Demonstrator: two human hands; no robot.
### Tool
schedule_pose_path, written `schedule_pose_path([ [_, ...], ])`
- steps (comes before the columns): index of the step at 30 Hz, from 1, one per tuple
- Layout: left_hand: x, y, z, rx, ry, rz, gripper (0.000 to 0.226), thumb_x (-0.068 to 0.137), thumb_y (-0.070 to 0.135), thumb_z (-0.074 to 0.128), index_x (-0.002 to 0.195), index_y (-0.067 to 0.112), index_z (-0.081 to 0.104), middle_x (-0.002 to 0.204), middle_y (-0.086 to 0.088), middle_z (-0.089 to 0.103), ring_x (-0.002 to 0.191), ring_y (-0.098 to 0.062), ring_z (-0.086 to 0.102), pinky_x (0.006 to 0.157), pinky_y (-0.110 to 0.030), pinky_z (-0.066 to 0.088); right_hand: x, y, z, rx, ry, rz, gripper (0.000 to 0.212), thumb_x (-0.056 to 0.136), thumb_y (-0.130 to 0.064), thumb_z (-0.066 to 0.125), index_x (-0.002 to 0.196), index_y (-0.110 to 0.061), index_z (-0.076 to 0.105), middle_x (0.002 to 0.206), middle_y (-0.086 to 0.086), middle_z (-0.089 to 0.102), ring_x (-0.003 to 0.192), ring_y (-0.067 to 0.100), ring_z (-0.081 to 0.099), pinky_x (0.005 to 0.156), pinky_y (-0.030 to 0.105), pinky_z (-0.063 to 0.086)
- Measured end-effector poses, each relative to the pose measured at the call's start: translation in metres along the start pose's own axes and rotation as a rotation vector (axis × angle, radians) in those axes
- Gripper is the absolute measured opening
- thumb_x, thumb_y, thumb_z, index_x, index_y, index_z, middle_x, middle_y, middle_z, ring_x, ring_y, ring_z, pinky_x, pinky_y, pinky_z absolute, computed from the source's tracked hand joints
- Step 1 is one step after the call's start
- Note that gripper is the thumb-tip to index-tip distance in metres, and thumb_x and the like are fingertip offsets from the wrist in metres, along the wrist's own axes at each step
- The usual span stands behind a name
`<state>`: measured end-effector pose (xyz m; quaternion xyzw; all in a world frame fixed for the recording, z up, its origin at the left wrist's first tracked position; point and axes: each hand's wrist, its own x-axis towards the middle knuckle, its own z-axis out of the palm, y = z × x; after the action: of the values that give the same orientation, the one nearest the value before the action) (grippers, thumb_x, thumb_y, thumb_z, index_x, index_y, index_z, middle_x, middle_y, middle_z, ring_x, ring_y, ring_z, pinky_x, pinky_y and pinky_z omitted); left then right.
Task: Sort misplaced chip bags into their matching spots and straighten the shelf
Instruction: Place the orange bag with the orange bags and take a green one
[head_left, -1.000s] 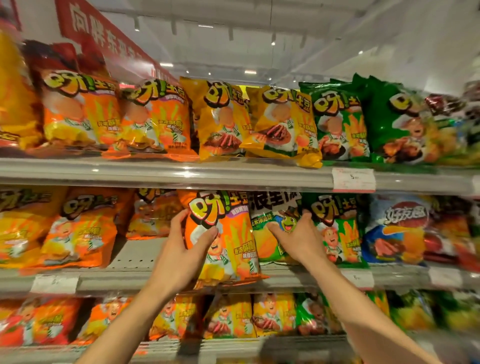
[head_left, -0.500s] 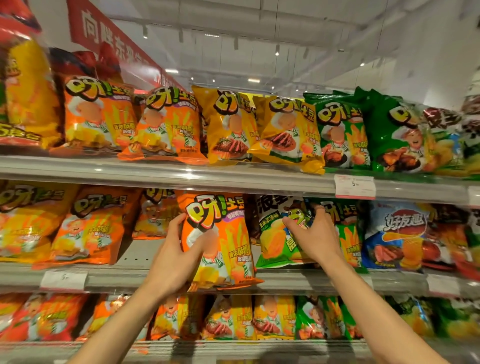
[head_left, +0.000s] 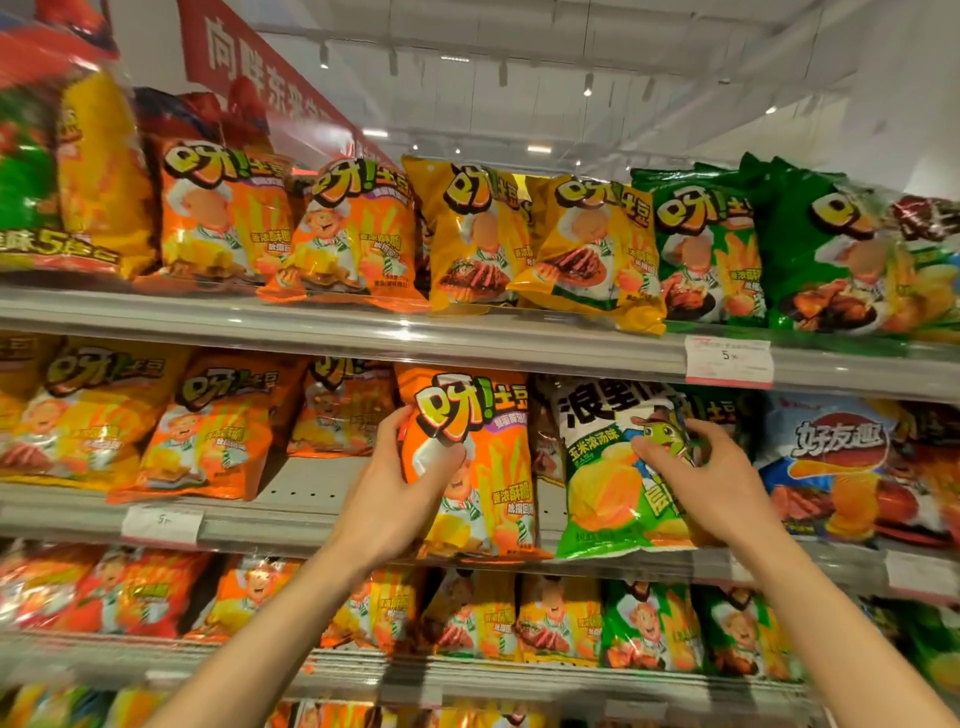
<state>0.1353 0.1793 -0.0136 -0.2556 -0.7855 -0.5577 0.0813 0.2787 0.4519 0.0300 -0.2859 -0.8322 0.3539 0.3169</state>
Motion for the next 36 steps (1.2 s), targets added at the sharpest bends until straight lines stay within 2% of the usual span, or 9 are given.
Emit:
schedule_pose_path([
  [3,0.005,0.009,0.02,0.068,-0.007,0.019,0.078,0.08,0.073,0.056,0.144,0.042,0.025,0.123,0.016,0.061,0.112,-0.016,0.062,0.095,-0.043,0.051,-0.008,0.013,-0.021,-0.014,0.024,0.014,0.082,0.076,-0.062,0.07,0.143,-0.022,0.042,0.136,0.007,0.056,0.121,0.027,0.054,0.093,0.041,0.046],
  [8,0.024,0.031,0.063,0.247,-0.042,0.086,0.08,0.084,0.069,0.047,0.147,0.03,0.02,0.109,-0.002,0.068,0.087,-0.025,0.068,0.072,-0.04,0.054,-0.022,0.037,-0.058,0.006,0.083,0.043,0.078,0.079,-0.057,0.07,0.143,-0.023,0.041,0.14,0.009,0.052,0.125,0.029,0.05,0.089,0.039,0.04],
  [12,0.044,0.043,0.099,0.365,-0.025,0.091,0.076,0.09,0.063,0.048,0.144,0.014,0.027,0.124,-0.017,0.06,0.106,-0.037,0.062,0.083,-0.05,0.053,-0.03,0.059,-0.076,0.062,0.139,0.08,0.078,0.079,-0.057,0.07,0.143,-0.023,0.041,0.141,0.006,0.051,0.127,0.027,0.048,0.094,0.041,0.04],
  [20,0.045,0.043,0.141,0.616,0.024,0.177,0.06,0.097,0.053,0.048,0.132,0.004,0.043,0.122,-0.017,0.056,0.112,-0.032,0.055,0.083,-0.04,0.048,-0.034,0.076,-0.078,0.124,0.126,0.106,0.075,0.08,-0.053,0.071,0.142,-0.023,0.04,0.118,-0.004,0.052,0.106,0.015,0.048,0.086,0.033,0.037],
  [23,0.047,0.036,0.137,0.657,0.11,0.27,0.069,0.093,0.055,0.055,0.134,0.001,0.044,0.126,-0.017,0.053,0.115,-0.031,0.05,0.087,-0.037,0.05,-0.034,0.079,-0.074,0.13,0.119,0.117,0.076,0.081,-0.055,0.069,0.144,-0.024,0.038,0.116,-0.007,0.046,0.106,0.012,0.044,0.087,0.032,0.037],
  [26,0.042,0.031,0.131,0.582,0.153,0.338,0.076,0.09,0.049,0.064,0.143,0.001,0.037,0.131,-0.021,0.048,0.12,-0.036,0.048,0.088,-0.04,0.051,-0.034,0.077,-0.069,0.165,0.117,0.128,0.076,0.08,-0.056,0.068,0.143,-0.025,0.038,0.12,-0.004,0.049,0.106,0.014,0.047,0.086,0.033,0.037],
  [29,0.028,0.03,0.123,0.444,0.185,0.517,0.06,0.091,0.037,0.067,0.139,0.008,0.045,0.127,-0.015,0.049,0.114,-0.029,0.05,0.084,-0.035,0.049,-0.033,0.077,-0.061,0.188,0.108,0.124,0.076,0.08,-0.056,0.068,0.144,-0.024,0.039,0.129,0.0,0.051,0.107,0.015,0.049,0.086,0.032,0.038],
  [33,0.001,0.037,0.124,0.31,-0.146,0.477,0.052,0.098,0.052,0.049,0.144,0.028,0.041,0.134,0.006,0.051,0.114,-0.011,0.056,0.092,-0.035,0.051,-0.035,0.072,-0.044,0.24,0.074,0.123,0.07,0.083,-0.053,0.067,0.142,-0.028,0.038,0.121,-0.004,0.048,0.089,0.002,0.048,0.073,0.025,0.038],
  [36,-0.014,0.042,0.136,0.25,-0.367,0.423,0.063,0.095,0.067,0.041,0.151,0.049,0.019,0.157,0.012,0.034,0.137,-0.011,0.043,0.109,-0.039,0.042,-0.037,0.074,-0.031,0.296,0.038,0.117,0.067,0.084,-0.052,0.067,0.141,-0.031,0.04,0.111,-0.025,0.043,0.087,-0.013,0.044,0.073,0.02,0.038],
])
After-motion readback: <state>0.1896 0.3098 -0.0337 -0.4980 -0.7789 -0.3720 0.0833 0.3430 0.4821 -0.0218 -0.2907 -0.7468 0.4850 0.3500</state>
